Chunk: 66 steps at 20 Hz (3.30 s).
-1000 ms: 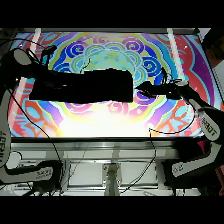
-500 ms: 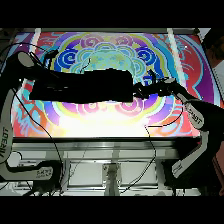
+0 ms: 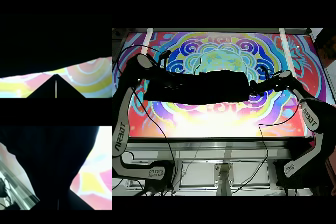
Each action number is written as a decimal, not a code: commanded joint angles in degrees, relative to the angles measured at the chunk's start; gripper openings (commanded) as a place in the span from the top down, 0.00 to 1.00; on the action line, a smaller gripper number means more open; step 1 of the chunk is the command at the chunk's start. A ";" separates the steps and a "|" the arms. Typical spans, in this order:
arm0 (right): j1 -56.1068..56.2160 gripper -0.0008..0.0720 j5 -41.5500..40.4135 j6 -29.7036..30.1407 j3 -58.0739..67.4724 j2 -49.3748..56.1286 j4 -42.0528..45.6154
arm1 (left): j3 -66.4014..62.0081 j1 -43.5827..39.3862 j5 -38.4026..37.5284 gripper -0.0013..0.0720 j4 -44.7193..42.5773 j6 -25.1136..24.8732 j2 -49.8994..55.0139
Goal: Fold the clothes and pants, and hang the long-sleeved shirts on hangers.
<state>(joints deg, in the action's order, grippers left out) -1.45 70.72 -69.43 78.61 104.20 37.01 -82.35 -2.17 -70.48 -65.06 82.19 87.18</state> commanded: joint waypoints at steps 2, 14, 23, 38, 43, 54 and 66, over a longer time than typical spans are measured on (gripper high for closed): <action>-7.72 0.97 10.05 -2.58 0.02 -4.28 13.99 | 0.02 -5.29 3.45 0.98 0.20 5.60 1.84; -28.92 0.97 26.62 -1.49 10.23 -12.39 17.29 | 0.00 -33.11 14.14 0.98 1.40 13.00 17.62; -5.09 0.97 18.84 -7.32 29.20 -12.94 10.47 | -0.11 -22.95 21.40 0.98 -3.72 13.00 7.37; 44.19 0.21 -11.39 -9.64 31.39 6.99 21.07 | -0.11 4.28 20.04 0.71 -1.73 12.98 -5.68; 37.51 0.97 5.68 -9.46 40.33 5.88 37.64 | -0.09 3.26 11.89 0.97 -1.77 6.99 -5.60; 11.10 0.97 0.74 1.95 3.61 -10.58 7.63 | 18.47 0.46 1.73 0.98 -3.45 -1.99 -11.34; 5.79 0.18 -7.28 -1.62 -15.72 -10.01 0.48 | 26.43 0.44 2.08 0.98 -0.17 -5.20 -17.14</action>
<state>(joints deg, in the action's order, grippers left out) 5.15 57.87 -70.41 59.42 89.21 38.00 -56.36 -1.74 -68.40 -66.87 78.50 70.32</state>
